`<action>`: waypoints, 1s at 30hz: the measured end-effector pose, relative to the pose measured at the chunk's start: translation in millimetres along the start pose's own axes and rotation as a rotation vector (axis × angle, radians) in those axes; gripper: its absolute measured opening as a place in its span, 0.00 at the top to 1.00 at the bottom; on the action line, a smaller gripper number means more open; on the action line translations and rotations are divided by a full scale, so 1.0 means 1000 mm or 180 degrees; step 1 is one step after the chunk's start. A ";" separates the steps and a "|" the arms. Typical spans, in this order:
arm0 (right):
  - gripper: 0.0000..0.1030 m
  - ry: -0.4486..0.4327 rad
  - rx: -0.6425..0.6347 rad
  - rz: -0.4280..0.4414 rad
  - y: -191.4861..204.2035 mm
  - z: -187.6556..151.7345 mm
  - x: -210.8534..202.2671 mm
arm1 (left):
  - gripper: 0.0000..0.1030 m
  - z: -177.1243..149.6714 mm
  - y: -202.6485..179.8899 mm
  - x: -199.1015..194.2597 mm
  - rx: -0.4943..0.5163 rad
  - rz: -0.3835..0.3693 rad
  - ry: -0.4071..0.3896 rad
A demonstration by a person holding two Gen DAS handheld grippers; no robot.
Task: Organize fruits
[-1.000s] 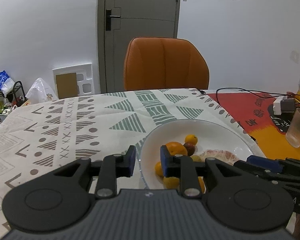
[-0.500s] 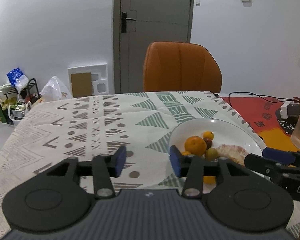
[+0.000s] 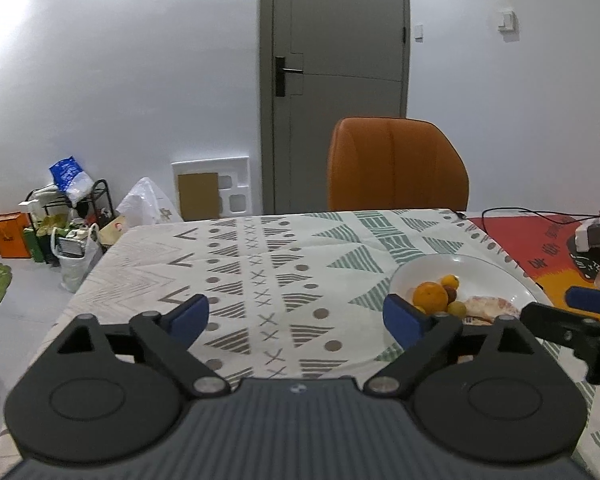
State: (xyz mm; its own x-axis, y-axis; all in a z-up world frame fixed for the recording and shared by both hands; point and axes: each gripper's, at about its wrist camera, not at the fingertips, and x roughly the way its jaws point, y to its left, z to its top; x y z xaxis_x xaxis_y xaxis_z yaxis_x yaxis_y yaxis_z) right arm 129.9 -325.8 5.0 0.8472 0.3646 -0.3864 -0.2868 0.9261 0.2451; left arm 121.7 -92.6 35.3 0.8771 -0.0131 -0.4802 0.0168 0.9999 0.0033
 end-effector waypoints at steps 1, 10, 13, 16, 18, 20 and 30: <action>0.00 -0.0015 0.0004 0.0013 0.001 0.000 -0.003 | 0.08 0.000 0.002 -0.004 0.0007 0.0010 0.0004; 0.00 0.0013 0.0090 0.0121 0.008 -0.005 -0.022 | 0.06 -0.005 0.011 -0.046 0.0029 0.0186 -0.0084; 0.00 0.0015 0.0068 0.0154 0.013 -0.004 -0.028 | 0.04 -0.008 0.015 -0.057 0.0018 0.0221 -0.0106; 0.00 0.0029 0.0050 0.0166 0.018 -0.005 -0.034 | 0.03 -0.010 0.020 -0.066 -0.0025 0.0232 -0.0100; 0.00 0.0051 0.0017 0.0134 0.022 -0.006 -0.037 | 0.02 -0.012 0.023 -0.070 -0.0045 0.0240 -0.0079; 0.00 0.0050 -0.0014 0.0135 0.026 -0.006 -0.039 | 0.02 -0.015 0.025 -0.073 -0.0049 0.0260 -0.0046; 0.00 0.0122 -0.0046 0.0169 0.037 -0.009 -0.051 | 0.02 -0.028 0.027 -0.092 -0.0132 0.0338 0.0049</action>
State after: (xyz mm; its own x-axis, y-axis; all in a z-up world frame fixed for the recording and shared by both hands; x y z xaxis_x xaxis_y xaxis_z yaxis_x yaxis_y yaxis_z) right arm 71.9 -309.2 25.9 0.8130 0.4165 -0.4069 -0.3375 0.9065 0.2535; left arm 28.4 -64.5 54.9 0.8653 0.0928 -0.4925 -0.0960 0.9952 0.0188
